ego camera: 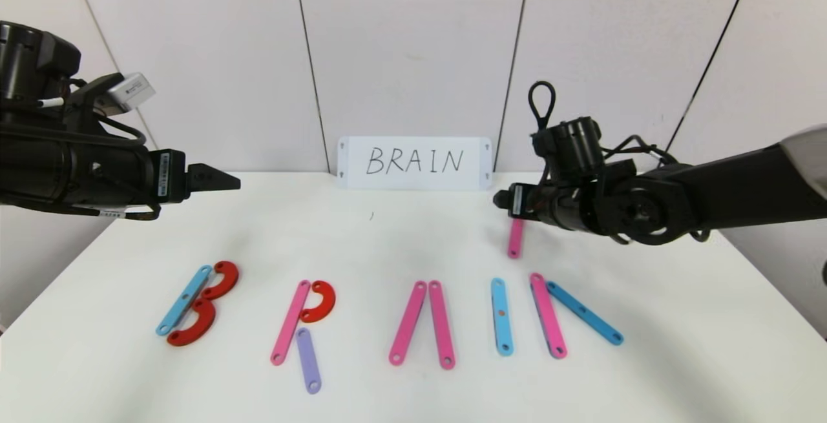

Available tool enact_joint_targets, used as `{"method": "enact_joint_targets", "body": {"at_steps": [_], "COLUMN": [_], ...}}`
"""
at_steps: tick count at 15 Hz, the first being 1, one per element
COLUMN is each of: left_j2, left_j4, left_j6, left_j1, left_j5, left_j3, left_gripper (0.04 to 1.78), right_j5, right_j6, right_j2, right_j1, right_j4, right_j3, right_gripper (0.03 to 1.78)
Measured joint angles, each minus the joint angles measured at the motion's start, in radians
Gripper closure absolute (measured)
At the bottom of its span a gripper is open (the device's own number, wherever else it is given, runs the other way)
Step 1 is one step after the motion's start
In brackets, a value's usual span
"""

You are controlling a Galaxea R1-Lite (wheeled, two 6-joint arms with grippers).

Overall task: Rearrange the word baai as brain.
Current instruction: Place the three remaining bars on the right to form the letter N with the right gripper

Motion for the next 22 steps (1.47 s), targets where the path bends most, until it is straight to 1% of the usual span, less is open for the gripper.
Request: {"method": "enact_joint_targets", "body": {"at_steps": [1,2,4,5,7,11,16,22], "left_j2": [0.000,-0.001,-0.001,-0.001,-0.001,-0.001,-0.001,-0.001], "left_j4": [0.000,0.001,0.000,0.000,0.001,0.001,0.000,0.000], "left_j6": [0.000,0.000,0.000,0.000,0.000,0.000,0.000,0.000], "left_j1": [0.000,0.000,0.001,0.001,0.001,0.002,0.002,0.002], "left_j5": [0.000,0.000,0.000,0.000,0.000,0.000,0.000,-0.001], "left_j3": [0.000,0.000,0.000,0.000,0.000,0.000,0.000,0.000], "left_gripper": [0.09,0.09,0.09,0.09,0.09,0.09,0.09,0.09], "right_j5": [-0.006,-0.023,-0.071,-0.080,-0.082,-0.081,-0.081,-0.080], "right_j6": [0.009,0.021,0.049,0.063,0.070,0.077,0.083,0.085], "right_j2": [0.016,0.030,0.067,0.086,0.108,0.141,0.191,0.214], "right_j1": [0.004,0.005,0.017,0.024,0.028,0.021,0.014,0.004], "right_j4": [0.004,0.008,0.012,0.013,0.023,0.079,0.082,0.082], "right_j3": [-0.006,-0.011,-0.022,-0.027,-0.039,-0.089,-0.131,-0.139], "right_gripper": [0.08,0.08,0.08,0.08,0.08,0.08,0.08,0.09]}}
